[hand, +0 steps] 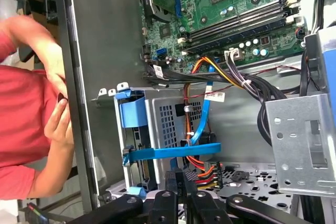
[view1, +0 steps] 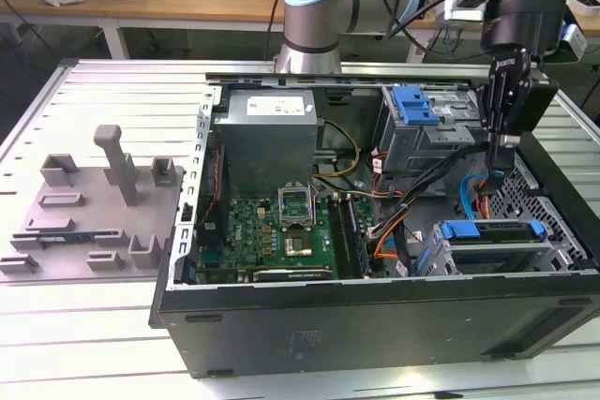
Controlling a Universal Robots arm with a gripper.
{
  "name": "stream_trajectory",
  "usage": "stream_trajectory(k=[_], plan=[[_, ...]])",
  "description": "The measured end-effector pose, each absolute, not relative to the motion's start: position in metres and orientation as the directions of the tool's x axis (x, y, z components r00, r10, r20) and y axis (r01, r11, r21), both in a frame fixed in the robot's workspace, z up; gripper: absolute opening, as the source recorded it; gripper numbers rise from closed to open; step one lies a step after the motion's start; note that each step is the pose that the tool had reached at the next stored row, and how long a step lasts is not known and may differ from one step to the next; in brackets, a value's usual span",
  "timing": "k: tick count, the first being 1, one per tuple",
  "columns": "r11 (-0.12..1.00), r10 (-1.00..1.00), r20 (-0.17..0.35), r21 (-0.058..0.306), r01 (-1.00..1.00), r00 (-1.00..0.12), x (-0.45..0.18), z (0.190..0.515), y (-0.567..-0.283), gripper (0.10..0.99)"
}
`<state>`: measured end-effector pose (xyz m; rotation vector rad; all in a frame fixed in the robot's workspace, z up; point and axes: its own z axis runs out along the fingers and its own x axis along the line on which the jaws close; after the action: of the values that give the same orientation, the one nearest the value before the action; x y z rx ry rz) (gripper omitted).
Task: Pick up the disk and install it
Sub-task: 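Insert the first disk wire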
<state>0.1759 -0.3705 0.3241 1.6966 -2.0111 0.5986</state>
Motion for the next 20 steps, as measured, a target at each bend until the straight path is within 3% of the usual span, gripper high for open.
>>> stream_trajectory(k=[20], plan=[[0.157, -0.840, 0.521, -0.033, -0.987, -0.151, 0.174, 0.326, -0.405, 0.165]])
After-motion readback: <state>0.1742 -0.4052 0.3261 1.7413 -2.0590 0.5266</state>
